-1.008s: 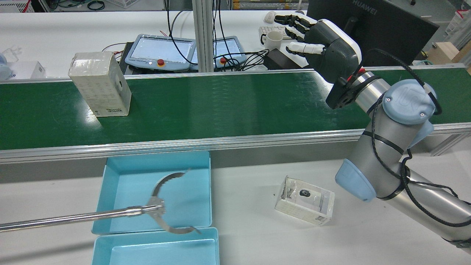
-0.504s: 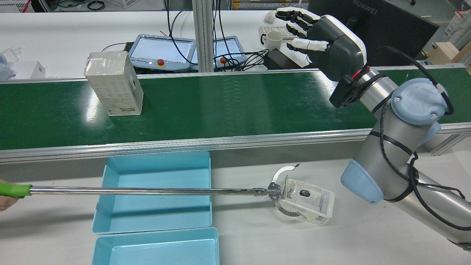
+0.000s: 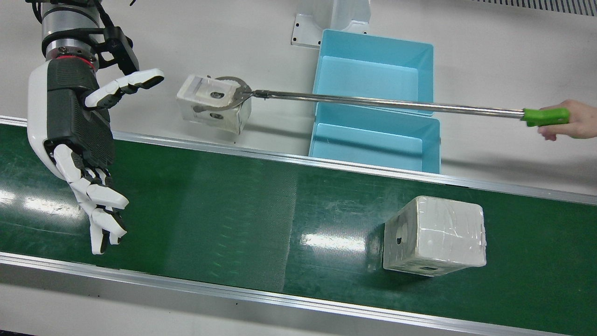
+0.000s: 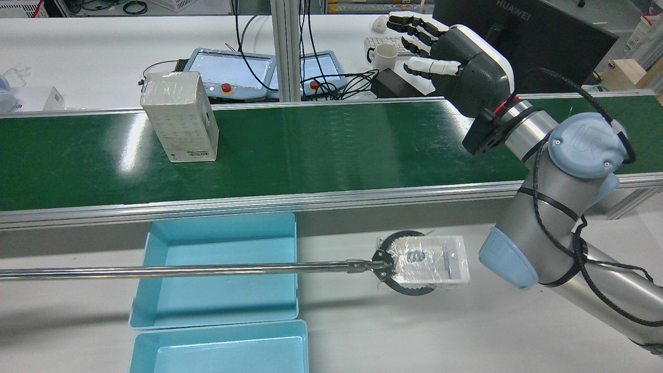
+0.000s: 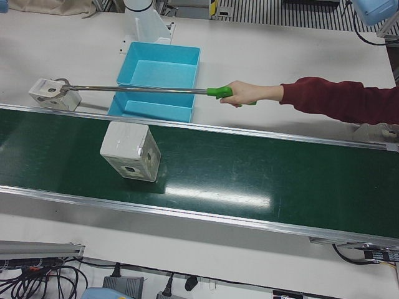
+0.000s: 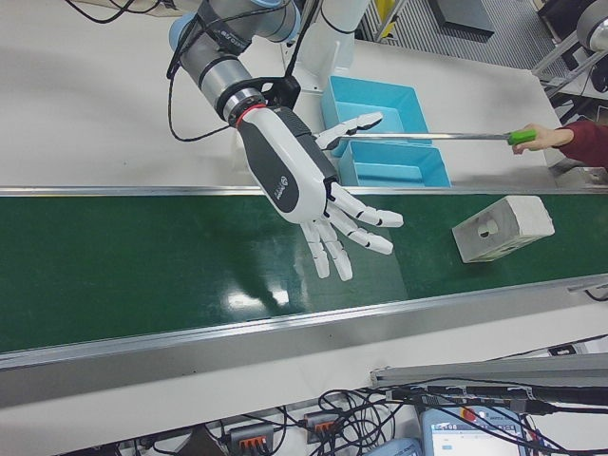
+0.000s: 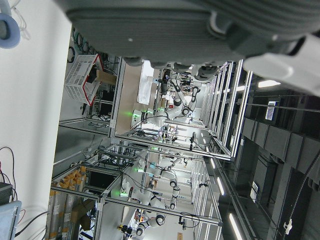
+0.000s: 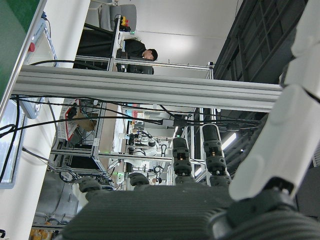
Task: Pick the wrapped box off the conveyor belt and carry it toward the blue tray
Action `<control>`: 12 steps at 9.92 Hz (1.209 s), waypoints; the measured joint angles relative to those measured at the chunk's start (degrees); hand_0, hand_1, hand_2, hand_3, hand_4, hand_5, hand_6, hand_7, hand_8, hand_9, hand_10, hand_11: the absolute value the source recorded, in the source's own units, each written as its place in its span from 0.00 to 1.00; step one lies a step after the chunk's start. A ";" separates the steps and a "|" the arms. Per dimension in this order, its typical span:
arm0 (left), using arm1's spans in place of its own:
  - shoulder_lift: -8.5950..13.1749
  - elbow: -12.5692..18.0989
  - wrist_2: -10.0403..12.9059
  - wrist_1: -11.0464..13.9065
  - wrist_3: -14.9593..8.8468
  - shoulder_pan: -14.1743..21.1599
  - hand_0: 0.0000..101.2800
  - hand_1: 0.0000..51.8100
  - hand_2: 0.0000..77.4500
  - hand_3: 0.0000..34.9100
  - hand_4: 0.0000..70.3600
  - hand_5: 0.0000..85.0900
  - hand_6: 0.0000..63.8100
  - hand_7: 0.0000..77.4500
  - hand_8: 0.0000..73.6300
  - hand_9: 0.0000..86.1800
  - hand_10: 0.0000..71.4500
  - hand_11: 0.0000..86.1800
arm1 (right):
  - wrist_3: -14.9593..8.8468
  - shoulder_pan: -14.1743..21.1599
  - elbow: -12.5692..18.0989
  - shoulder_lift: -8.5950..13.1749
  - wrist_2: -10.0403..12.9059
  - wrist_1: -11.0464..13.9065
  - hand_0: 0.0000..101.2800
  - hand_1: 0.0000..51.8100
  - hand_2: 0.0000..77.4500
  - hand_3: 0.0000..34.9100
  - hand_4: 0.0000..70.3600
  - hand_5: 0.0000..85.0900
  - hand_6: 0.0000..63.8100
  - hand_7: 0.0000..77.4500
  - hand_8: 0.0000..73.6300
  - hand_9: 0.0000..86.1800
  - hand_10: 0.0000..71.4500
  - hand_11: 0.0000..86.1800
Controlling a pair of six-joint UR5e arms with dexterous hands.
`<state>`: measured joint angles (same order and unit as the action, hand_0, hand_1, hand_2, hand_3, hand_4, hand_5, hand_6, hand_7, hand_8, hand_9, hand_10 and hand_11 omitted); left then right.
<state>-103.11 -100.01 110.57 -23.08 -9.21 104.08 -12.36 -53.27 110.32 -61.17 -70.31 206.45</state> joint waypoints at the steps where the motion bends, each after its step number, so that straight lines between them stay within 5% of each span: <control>1: 0.00 0.00 0.00 0.00 0.00 0.00 0.00 0.00 0.01 0.00 0.00 0.01 0.00 0.01 0.01 0.01 0.00 0.00 | -0.02 0.09 -0.05 -0.03 -0.03 -0.02 0.38 0.15 0.15 0.87 0.18 0.24 0.00 0.20 0.00 0.02 0.02 0.03; 6: 0.00 0.00 0.00 0.00 0.00 0.00 0.00 0.00 0.01 0.00 0.00 0.01 0.00 0.01 0.00 0.00 0.01 0.00 | -0.25 0.98 -2.02 0.48 0.19 -0.33 0.38 0.14 0.15 0.86 0.19 0.24 0.00 0.20 0.00 0.02 0.02 0.03; 12: 0.00 0.00 0.00 0.00 0.00 0.00 0.00 0.00 0.01 0.00 0.00 0.01 0.00 0.01 0.01 0.00 0.00 0.00 | -2.07 1.47 -5.87 1.21 0.91 -2.83 0.38 0.14 0.13 0.86 0.09 0.17 0.00 0.17 0.00 0.02 0.03 0.04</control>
<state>-103.11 -100.01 110.57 -23.08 -9.21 104.08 -14.43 -51.80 104.45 -59.95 -69.40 203.62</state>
